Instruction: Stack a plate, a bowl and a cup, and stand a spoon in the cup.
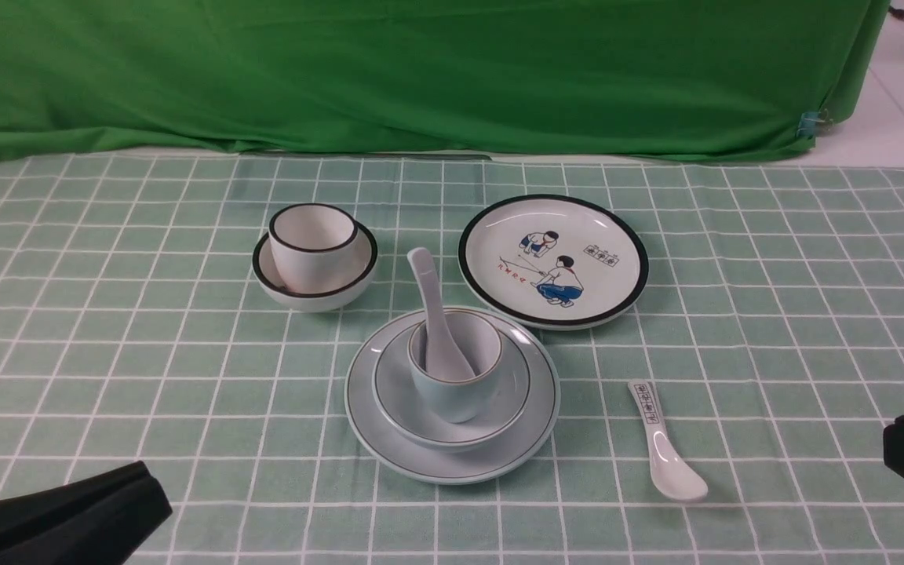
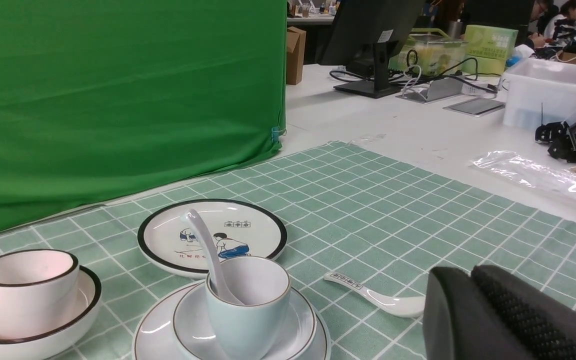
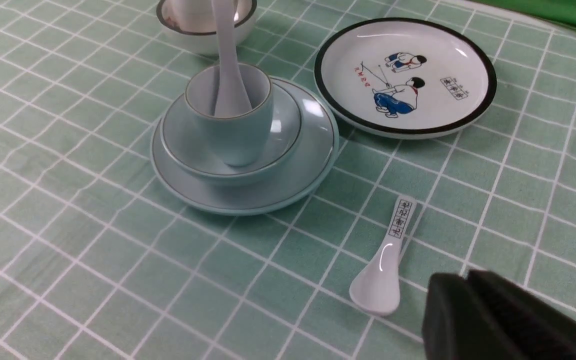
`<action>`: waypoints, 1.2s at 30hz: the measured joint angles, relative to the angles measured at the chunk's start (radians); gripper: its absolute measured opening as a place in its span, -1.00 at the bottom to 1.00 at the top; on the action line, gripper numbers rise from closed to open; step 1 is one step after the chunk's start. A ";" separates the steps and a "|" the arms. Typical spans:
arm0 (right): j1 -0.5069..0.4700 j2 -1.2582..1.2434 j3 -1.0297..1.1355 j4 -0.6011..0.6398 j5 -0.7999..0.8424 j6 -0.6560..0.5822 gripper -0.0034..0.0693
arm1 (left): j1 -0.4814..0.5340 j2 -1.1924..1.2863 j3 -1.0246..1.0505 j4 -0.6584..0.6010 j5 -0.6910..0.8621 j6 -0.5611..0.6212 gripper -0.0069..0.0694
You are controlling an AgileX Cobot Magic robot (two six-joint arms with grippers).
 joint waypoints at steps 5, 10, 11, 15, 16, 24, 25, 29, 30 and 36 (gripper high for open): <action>-0.193 -0.089 0.046 0.000 -0.003 -0.018 -0.84 | 0.000 -0.001 0.000 0.000 0.002 0.000 -0.77; -0.454 -0.244 0.208 0.074 -0.095 -0.187 -0.86 | 0.000 -0.001 0.000 0.000 0.002 0.000 -0.77; -0.528 -0.315 0.290 0.097 -0.136 -0.234 -0.86 | 0.000 -0.001 0.000 0.000 0.002 0.000 -0.77; -0.622 -0.454 0.474 0.141 -0.184 -0.259 -0.86 | 0.000 -0.001 0.000 0.000 0.002 0.000 -0.77; -0.628 -0.472 0.512 0.144 -0.193 -0.260 -0.86 | 0.000 -0.001 0.000 0.000 0.002 0.000 -0.77; -0.638 -0.550 0.573 0.152 -0.216 -0.261 -0.86 | 0.000 -0.002 0.000 0.000 0.006 -0.003 -0.77; -0.638 -0.550 0.573 0.152 -0.216 -0.261 -0.86 | 0.000 -0.002 0.000 0.000 0.006 -0.003 -0.77; -0.638 -0.550 0.573 0.152 -0.216 -0.261 -0.85 | 0.000 -0.002 0.000 0.001 0.006 -0.003 -0.77; -0.638 -0.550 0.573 0.152 -0.216 -0.261 -0.85 | 0.000 -0.002 0.000 0.002 0.006 -0.003 -0.77; -0.638 -0.550 0.573 0.152 -0.216 -0.261 -0.81 | 0.000 -0.002 0.000 0.003 0.006 -0.003 -0.77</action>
